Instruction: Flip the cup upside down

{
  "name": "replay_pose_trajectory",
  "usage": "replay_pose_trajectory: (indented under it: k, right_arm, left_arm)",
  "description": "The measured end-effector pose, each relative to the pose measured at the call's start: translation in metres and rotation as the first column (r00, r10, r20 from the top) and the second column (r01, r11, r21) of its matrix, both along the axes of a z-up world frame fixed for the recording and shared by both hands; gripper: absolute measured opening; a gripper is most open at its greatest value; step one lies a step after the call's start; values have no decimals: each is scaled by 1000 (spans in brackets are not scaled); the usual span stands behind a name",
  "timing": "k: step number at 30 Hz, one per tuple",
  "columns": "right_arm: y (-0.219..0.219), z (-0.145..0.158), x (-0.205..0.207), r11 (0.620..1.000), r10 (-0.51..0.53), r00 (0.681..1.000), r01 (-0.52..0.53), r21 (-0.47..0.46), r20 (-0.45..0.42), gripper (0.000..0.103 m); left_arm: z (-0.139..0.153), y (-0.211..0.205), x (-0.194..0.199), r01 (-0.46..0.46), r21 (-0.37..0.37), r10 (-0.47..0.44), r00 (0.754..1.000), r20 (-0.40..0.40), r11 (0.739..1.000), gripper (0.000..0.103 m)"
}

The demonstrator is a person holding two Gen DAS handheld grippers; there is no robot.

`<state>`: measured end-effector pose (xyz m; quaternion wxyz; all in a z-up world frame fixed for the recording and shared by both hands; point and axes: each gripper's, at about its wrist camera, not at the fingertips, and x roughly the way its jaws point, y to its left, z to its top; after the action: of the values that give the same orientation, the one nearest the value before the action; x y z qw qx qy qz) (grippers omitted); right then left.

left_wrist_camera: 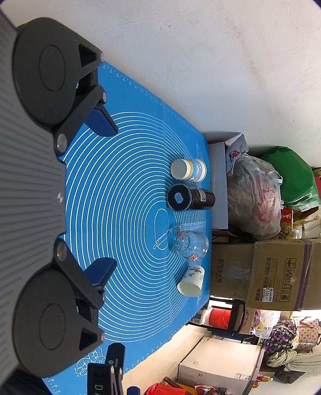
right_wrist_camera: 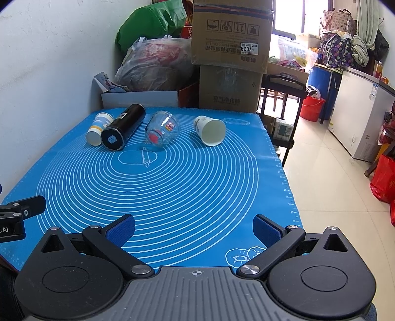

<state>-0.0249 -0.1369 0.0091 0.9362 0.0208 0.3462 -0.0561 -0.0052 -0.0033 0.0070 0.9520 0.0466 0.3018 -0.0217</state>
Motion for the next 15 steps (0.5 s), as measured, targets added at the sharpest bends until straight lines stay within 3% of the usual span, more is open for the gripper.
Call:
replay_pose_trajectory:
  k: [15]
  right_arm:
    - [3, 1, 0, 1000, 6, 1000, -6, 0, -1, 103]
  left_arm:
    - [-2, 0, -1, 6, -6, -6, 1000, 0, 1000, 103]
